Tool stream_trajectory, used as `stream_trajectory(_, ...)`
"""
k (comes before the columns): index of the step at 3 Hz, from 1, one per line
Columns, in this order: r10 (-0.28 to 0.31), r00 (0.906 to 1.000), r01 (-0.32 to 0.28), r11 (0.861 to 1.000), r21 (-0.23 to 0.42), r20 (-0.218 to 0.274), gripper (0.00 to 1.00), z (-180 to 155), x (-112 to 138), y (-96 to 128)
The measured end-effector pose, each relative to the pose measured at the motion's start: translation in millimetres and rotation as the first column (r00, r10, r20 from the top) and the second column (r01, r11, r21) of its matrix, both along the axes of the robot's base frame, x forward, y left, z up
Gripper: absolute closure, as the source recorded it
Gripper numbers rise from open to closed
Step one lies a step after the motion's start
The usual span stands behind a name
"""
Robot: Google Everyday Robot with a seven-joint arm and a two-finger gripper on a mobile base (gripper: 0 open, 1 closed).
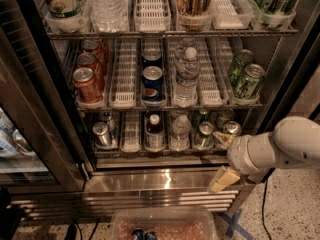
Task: Pick water bottle from bottom shelf of fridge
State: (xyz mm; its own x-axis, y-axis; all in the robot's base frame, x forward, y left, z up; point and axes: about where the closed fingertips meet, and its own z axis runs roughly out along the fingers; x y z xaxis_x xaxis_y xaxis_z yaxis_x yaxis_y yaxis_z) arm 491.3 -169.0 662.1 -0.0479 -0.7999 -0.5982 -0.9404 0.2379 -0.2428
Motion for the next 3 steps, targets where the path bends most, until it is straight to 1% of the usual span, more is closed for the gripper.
stream_trajectory(1,-0.101,0.9944,0.099,0.994,0.052,0.032,0.0,-27.1,3.1,9.8)
stream_trajectory(2,-0.182,0.9785,0.171,0.979,0.113,0.098,0.0,-40.5,5.8,23.7)
stream_trajectory(3,-0.252,0.947,0.219,0.96,0.177,0.199,0.0,-37.8,24.4,34.9)
